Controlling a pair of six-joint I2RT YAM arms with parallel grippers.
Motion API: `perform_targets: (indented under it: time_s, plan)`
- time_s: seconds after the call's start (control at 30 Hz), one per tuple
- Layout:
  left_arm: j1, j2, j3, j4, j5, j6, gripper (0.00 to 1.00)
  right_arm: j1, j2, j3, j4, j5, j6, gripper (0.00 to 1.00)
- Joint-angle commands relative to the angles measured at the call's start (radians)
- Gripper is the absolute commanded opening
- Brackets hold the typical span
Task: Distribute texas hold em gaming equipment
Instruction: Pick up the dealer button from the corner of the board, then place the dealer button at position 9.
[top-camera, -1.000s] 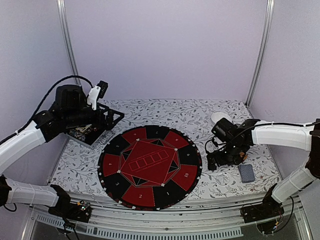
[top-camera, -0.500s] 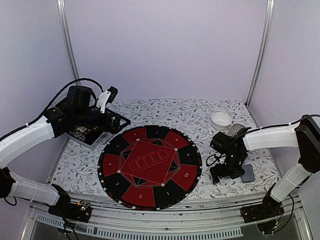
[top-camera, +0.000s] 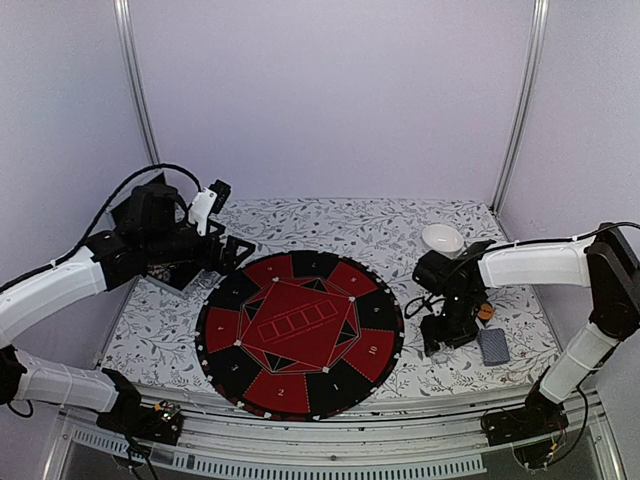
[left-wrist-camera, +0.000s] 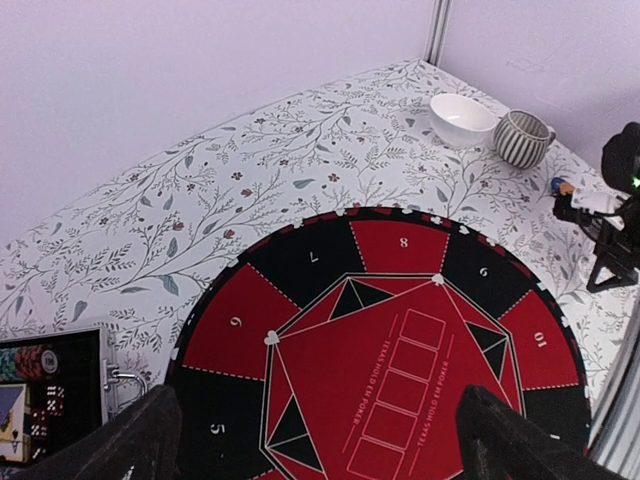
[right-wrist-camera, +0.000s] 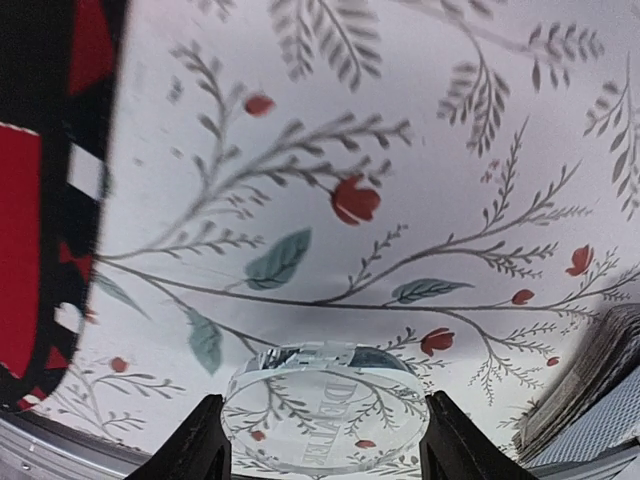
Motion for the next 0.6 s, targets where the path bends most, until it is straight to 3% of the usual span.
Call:
perform_targets:
  time_s: [0.0, 0.17, 0.3, 0.57]
  plan:
    - [-0.011, -0.013, -0.022, 0.029, -0.027, 0.037, 0.98, 0.015, 0.008, 0.171, -0.015, 0.021, -0.028, 0.43]
    - [-0.009, -0.028, -0.040, 0.035, -0.053, 0.049, 0.98, 0.065, 0.134, 0.360, 0.101, -0.013, -0.100, 0.43]
    - [-0.009, -0.049, -0.064, 0.053, -0.075, 0.063, 0.98, 0.094, 0.300, 0.538, 0.082, 0.078, -0.168, 0.43]
    - [-0.009, -0.065, -0.082, 0.070, -0.092, 0.077, 0.98, 0.094, 0.472, 0.629, 0.093, 0.126, -0.236, 0.43]
